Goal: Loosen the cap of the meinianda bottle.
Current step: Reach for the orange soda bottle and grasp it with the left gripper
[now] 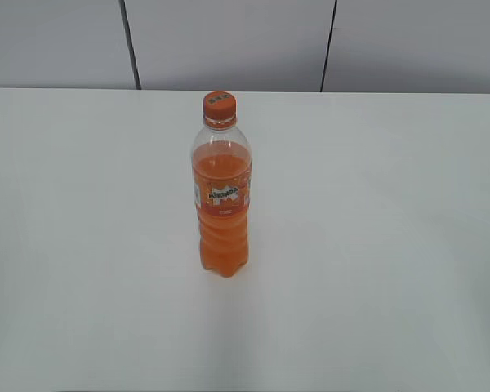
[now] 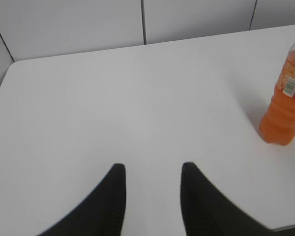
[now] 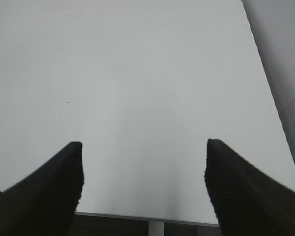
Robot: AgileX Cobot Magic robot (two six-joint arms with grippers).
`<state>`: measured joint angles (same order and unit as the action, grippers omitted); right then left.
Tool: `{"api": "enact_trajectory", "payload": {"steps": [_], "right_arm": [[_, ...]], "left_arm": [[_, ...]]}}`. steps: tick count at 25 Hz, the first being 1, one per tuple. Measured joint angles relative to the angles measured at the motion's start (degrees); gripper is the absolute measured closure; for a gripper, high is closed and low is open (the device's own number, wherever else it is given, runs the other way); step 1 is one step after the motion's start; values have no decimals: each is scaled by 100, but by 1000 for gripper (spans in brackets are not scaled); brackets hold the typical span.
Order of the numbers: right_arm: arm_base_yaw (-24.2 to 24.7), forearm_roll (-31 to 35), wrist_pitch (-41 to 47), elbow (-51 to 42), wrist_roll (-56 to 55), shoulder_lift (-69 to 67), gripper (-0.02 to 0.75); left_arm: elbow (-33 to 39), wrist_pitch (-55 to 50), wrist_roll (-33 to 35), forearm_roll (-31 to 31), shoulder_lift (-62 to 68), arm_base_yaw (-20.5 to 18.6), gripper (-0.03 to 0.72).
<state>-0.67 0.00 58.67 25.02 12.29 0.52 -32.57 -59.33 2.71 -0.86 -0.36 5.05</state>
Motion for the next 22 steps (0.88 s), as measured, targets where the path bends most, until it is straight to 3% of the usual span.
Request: {"api": "enact_trajectory", "payload": {"steps": [22], "right_arm": [[0, 0, -5, 0, 0, 0, 160]], "left_arm": [[0, 0, 0, 0, 0, 0, 445]]}}
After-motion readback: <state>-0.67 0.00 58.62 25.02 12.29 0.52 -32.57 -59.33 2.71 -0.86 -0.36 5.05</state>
